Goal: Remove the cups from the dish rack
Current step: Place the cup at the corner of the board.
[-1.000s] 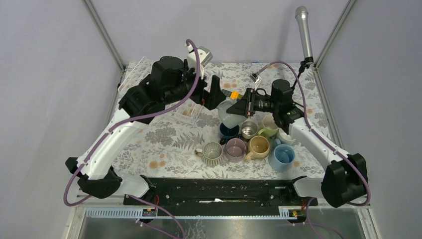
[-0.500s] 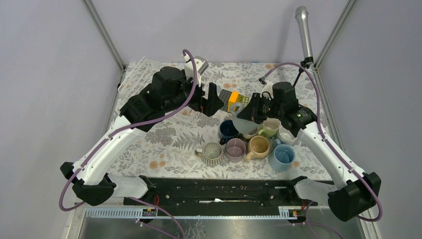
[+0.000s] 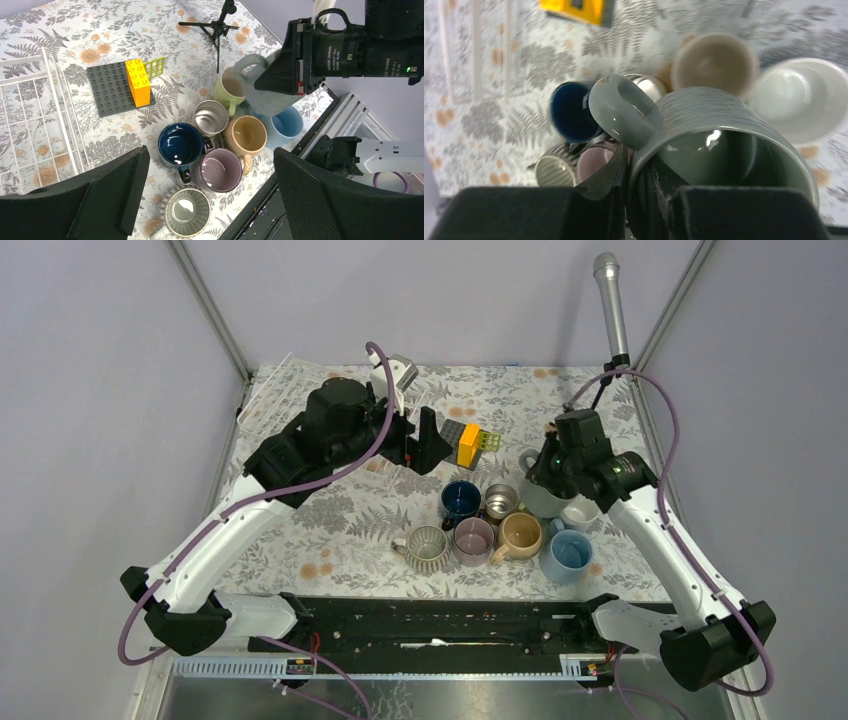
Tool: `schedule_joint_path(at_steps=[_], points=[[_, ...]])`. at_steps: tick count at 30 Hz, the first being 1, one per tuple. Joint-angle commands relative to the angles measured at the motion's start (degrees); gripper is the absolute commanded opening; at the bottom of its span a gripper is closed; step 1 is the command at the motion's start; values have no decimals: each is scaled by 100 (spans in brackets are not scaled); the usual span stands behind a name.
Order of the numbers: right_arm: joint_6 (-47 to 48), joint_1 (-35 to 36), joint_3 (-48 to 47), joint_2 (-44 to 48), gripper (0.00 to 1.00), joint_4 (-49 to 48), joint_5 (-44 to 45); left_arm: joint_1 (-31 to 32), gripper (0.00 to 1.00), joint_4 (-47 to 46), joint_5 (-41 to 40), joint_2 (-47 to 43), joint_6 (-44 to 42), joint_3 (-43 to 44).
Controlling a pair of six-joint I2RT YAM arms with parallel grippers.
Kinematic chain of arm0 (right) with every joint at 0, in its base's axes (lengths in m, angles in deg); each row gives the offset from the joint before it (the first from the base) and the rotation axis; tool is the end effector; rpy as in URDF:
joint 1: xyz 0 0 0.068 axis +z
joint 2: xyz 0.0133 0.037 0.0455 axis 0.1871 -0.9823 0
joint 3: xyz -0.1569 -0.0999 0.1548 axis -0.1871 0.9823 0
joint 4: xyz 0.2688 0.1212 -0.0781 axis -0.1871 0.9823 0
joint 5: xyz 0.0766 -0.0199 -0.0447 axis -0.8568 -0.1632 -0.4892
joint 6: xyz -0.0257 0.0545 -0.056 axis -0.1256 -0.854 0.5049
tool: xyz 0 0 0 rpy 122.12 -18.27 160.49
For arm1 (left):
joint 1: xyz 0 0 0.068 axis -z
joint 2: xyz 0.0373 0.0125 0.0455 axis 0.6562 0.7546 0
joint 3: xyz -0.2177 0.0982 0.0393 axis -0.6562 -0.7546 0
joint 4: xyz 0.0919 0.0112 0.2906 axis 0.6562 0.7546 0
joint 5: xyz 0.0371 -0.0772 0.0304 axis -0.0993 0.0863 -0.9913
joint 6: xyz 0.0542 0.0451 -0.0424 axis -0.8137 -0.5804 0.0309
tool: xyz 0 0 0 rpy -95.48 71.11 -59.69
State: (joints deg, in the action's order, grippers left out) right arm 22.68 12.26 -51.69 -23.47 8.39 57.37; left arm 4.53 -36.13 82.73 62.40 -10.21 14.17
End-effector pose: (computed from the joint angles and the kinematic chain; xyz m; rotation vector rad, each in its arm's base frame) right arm 0.2983 0.1231 0.2959 0.2300 2.3140 0.4513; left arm 0.2350 -0.2507 0.4329 0.5858 1.9128 -0.8153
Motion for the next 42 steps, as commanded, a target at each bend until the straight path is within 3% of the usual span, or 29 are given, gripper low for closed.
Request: schedule_joint_path(at_steps=[1,7,14,19,28,42], points=[[-345,-314,-515,476,0,531,1182,21,99,-364,268,-137,-25,64],[-445,-1064,-508,573,0,953,1549,21,99,-409,516,-65,-30,42],[-322,-2585,-261,512,0,901,1382,25,99,-465,823,36,35,-25],[-358,-3233,63,591,0,656,1589,61,99,-524,959,44,119,-158],[-868,-3560,1225,596,0,-141,2007,356,99,-529,959,116,126,-156],[-1089,-3895,2444,488,0,-1032,1749,529,99,-530,915,180,111,-172]])
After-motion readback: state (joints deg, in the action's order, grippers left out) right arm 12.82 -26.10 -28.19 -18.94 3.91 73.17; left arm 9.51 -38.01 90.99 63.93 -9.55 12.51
